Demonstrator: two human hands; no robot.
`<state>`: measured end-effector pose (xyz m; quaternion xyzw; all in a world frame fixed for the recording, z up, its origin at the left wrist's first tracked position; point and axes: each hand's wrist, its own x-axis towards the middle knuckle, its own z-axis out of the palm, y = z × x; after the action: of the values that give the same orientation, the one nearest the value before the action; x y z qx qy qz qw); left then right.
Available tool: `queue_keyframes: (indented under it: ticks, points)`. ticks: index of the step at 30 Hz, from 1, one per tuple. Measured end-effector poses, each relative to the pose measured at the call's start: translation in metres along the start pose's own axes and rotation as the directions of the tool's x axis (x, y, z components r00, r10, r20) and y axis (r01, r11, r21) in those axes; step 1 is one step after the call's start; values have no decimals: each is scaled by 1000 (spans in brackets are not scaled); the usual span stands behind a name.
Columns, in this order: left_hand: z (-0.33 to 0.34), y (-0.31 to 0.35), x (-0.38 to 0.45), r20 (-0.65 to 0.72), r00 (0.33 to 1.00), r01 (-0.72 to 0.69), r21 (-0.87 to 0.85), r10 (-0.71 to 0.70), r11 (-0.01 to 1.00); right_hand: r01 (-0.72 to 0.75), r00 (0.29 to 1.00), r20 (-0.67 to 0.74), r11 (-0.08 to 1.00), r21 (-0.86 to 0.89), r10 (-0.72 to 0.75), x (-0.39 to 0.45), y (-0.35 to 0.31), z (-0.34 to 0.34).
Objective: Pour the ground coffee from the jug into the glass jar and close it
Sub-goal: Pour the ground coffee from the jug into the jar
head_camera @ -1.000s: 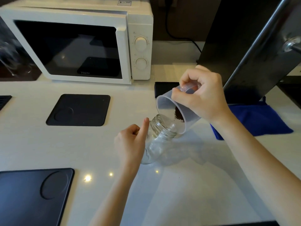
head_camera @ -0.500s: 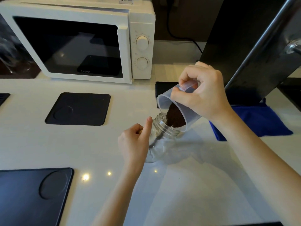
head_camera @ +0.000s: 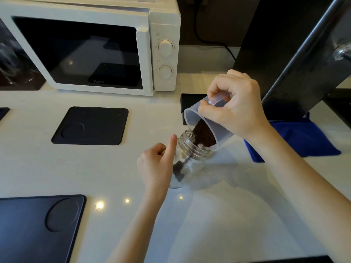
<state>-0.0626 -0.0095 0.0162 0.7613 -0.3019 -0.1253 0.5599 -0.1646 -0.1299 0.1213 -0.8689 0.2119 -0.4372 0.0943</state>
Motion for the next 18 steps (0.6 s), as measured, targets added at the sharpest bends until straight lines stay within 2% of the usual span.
queue_keyframes:
  ticks: [18]
  points:
    - [0, 1, -2, 9, 1000, 29, -23, -29, 999, 49, 999, 21, 998, -33, -49, 1, -3, -1]
